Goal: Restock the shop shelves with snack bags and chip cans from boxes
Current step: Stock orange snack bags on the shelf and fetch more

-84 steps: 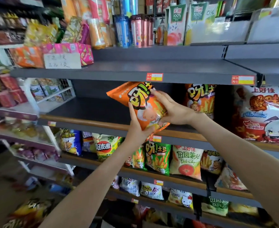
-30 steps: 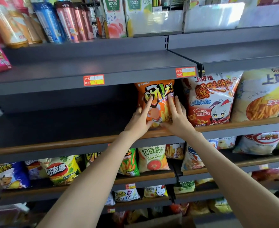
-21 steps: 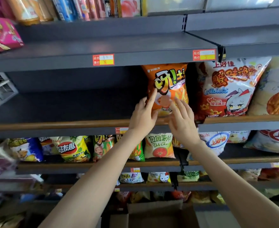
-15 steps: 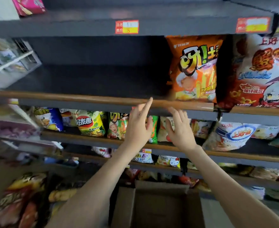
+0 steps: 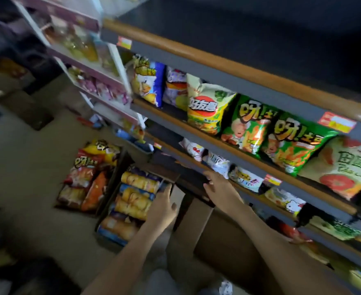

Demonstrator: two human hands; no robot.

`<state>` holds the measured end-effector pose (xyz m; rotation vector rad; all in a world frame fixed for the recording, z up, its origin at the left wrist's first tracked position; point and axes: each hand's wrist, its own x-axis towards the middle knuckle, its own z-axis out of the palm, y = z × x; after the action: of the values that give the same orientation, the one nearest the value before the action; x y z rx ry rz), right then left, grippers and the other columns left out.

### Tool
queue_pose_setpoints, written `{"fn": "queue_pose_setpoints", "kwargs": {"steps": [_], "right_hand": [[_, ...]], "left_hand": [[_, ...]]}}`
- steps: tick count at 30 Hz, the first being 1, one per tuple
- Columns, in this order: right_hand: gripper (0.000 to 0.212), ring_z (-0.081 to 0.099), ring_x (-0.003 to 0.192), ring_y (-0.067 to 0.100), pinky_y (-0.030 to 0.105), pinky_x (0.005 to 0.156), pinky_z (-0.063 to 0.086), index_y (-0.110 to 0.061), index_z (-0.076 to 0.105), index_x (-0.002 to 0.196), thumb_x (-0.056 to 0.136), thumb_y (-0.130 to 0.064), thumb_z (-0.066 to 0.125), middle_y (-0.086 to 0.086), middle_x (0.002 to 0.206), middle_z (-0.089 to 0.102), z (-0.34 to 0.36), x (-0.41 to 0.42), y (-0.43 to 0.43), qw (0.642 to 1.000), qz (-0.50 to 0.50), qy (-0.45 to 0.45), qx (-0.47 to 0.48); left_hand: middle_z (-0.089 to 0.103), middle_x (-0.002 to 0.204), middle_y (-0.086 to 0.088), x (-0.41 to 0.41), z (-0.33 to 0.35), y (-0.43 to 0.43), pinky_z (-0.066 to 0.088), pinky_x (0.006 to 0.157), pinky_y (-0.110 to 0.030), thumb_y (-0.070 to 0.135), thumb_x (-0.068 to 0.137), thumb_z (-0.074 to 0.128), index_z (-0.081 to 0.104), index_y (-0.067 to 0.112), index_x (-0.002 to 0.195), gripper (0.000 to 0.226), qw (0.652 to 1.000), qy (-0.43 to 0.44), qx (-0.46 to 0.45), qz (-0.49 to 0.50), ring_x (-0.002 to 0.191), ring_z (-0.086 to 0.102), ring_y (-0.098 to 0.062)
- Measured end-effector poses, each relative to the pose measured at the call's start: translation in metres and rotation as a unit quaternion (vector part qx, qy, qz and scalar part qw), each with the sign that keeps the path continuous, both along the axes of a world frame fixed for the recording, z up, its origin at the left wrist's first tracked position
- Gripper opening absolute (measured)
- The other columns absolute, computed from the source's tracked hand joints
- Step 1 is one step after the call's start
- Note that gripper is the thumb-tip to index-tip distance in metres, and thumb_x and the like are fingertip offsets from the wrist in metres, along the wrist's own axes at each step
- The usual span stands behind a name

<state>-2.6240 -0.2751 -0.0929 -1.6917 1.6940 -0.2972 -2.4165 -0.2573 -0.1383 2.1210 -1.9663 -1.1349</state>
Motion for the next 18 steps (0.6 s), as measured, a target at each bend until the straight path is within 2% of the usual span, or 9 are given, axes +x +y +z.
{"fn": "queue_pose_setpoints", "kwargs": {"steps": [2,5,8,12,15,18], "right_hand": [[0.043,0.049,0.124,0.017,0.031,0.099,0.043,-0.019,0.041,0.141,0.1,-0.027,0.048,0.001,0.138,0.049,-0.026,0.038,-0.016,1.0,0.006,0.003,0.028],[0.043,0.049,0.124,0.016,0.03,0.1,0.043,-0.019,0.041,0.141,0.1,-0.026,0.05,0.0,0.137,0.047,-0.081,0.097,-0.035,0.996,0.009,-0.008,0.092],[0.043,0.046,0.128,0.018,0.035,0.103,0.042,-0.018,0.039,0.142,0.1,-0.023,0.048,0.0,0.139,0.044,-0.143,0.15,-0.044,0.986,0.014,-0.025,0.164],[0.046,0.044,0.127,0.024,0.035,0.101,0.041,-0.013,0.037,0.143,0.1,-0.02,0.049,0.007,0.135,0.045,-0.22,0.2,-0.04,0.978,0.025,-0.014,0.207],[0.054,0.042,0.128,0.028,0.044,0.104,0.04,-0.012,0.035,0.145,0.095,-0.018,0.056,0.011,0.137,0.045,-0.262,0.221,-0.03,0.971,0.01,-0.005,0.239],[0.064,0.045,0.125,0.031,0.05,0.097,0.045,-0.017,0.035,0.144,0.088,-0.03,0.061,0.011,0.134,0.048,-0.312,0.229,-0.023,0.967,0.013,0.021,0.255]], "left_hand": [[0.043,0.143,-0.007,0.043,-0.024,-0.008,0.051,0.079,-0.03,0.028,0.1,0.051,0.013,0.023,0.156,0.068,1.0,0.005,0.013,0.017,0.108,0.059,-0.023],[0.036,0.149,-0.008,0.109,-0.066,-0.021,0.049,0.083,-0.031,0.031,0.099,0.052,0.015,0.025,0.154,0.067,0.998,-0.019,0.036,0.054,0.118,0.055,-0.025],[0.032,0.152,-0.009,0.168,-0.113,-0.026,0.045,0.09,-0.032,0.03,0.098,0.054,0.015,0.027,0.155,0.069,0.993,-0.042,0.071,0.087,0.127,0.049,-0.026],[0.033,0.15,-0.012,0.228,-0.181,-0.016,0.042,0.098,-0.039,0.024,0.098,0.054,0.019,0.026,0.154,0.066,0.987,-0.019,0.078,0.137,0.133,0.037,-0.031],[0.027,0.153,-0.012,0.253,-0.219,-0.003,0.04,0.106,-0.041,0.023,0.093,0.061,0.018,0.027,0.154,0.075,0.983,-0.015,0.121,0.136,0.14,0.03,-0.029],[0.027,0.154,-0.011,0.265,-0.252,0.007,0.043,0.104,-0.04,0.028,0.091,0.065,0.012,0.03,0.155,0.083,0.986,-0.027,0.126,0.102,0.141,0.032,-0.028]]}}
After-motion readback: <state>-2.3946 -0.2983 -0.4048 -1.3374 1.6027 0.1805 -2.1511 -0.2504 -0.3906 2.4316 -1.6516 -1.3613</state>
